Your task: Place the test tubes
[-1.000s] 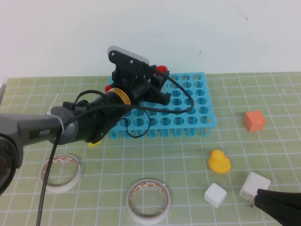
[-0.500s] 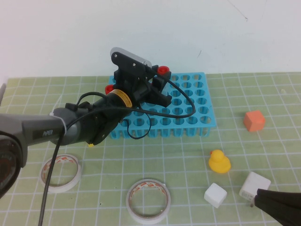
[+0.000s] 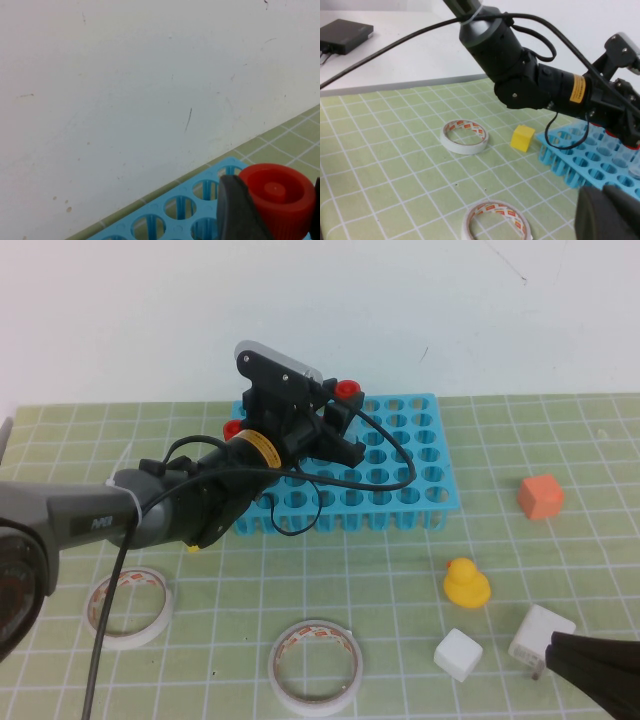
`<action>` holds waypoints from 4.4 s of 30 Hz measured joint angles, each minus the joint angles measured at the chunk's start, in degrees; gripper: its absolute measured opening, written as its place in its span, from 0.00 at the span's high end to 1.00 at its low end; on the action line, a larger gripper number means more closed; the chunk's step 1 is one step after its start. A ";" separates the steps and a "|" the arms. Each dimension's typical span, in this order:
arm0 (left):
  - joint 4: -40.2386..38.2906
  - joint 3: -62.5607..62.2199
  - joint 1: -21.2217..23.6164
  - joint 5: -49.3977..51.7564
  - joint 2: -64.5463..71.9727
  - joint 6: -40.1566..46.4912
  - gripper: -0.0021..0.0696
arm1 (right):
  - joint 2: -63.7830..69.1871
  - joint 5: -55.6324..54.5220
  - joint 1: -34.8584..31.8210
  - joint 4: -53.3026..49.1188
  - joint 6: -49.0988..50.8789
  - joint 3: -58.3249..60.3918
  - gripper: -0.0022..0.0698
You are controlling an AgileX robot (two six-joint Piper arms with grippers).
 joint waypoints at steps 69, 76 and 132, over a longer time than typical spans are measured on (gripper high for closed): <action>19.09 9.27 0.00 74.43 -72.45 -1.87 0.97 | -7.88 64.25 0.00 70.96 -82.89 -24.17 0.97; 11.38 26.81 0.00 72.05 -87.40 -3.16 0.97 | -15.68 61.30 0.00 80.88 -87.94 -18.61 0.97; -18.99 70.42 15.22 46.62 -118.18 22.09 0.97 | -29.70 52.24 0.00 88.86 -88.46 -0.72 0.97</action>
